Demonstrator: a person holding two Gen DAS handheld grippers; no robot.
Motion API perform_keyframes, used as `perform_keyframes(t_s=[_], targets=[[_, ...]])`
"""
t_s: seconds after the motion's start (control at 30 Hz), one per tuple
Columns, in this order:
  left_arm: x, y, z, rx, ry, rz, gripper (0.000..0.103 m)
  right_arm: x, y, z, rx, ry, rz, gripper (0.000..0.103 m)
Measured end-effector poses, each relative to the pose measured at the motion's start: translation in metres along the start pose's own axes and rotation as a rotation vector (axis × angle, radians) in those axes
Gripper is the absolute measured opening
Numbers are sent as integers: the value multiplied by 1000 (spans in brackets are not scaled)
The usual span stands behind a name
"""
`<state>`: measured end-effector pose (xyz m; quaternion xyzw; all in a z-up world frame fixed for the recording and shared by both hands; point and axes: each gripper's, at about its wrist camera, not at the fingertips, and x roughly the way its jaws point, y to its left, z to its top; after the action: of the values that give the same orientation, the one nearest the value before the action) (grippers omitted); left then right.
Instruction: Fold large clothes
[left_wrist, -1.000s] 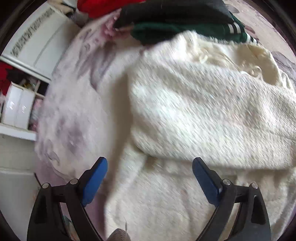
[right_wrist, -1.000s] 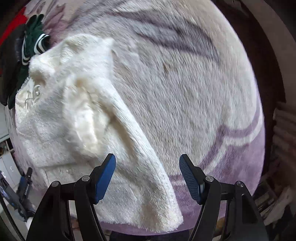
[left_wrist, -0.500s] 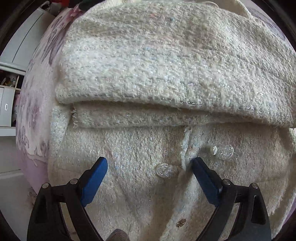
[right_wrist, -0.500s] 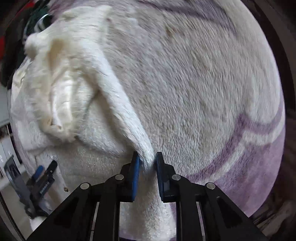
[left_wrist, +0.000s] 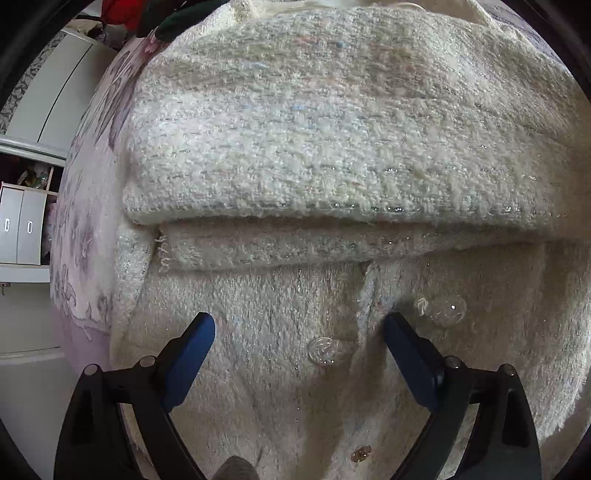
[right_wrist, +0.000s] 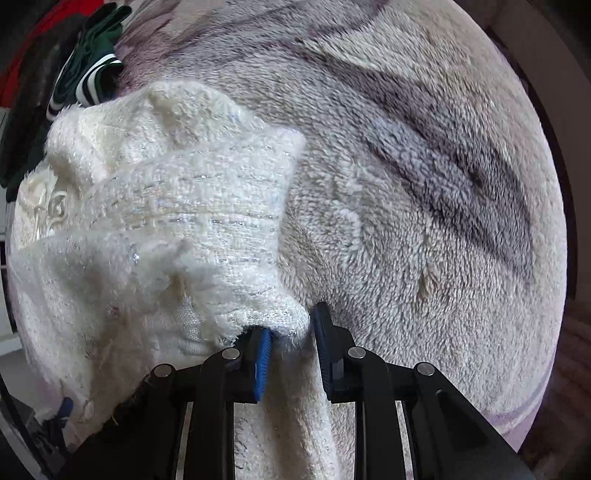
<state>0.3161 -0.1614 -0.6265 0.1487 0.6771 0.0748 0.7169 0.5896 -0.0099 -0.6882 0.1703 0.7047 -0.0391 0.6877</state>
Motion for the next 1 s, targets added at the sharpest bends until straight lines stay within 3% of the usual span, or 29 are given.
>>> perform_keyframes(t_s=[0.07,0.1,0.17,0.23,0.4,0.47,0.6,0.7,0.83,1.0], targets=[[-4,10,-3,5,-4,2,95,-13,-18,-8,25,43,-4,26],[-10,14,-4,9,-14,-1,95,-30,-46,-21,36,76,-9,26],[-23,18,-7,14,-44,-5,95,-40,-56,-80,58,121,32,46],[-31,22,-14,23,-59,-12,95,-41,-76,-130,73,198,45,60],[-20,20,-42,72,-27,0,95,-8,-117,-250,101,352,-165,55],[-13,21,-52,86,-15,18,95,-4,-131,-278,148,352,-168,55],[-13,36,-64,29,1,17,95,-33,-128,-277,139,310,-196,57],[-20,53,-71,-26,13,27,95,-60,-121,-274,50,249,-204,57],[-37,70,-77,-72,-8,119,95,-78,-116,-271,-38,218,-165,57],[-62,52,-89,-77,-23,220,95,-75,-110,-223,-116,205,-81,58]])
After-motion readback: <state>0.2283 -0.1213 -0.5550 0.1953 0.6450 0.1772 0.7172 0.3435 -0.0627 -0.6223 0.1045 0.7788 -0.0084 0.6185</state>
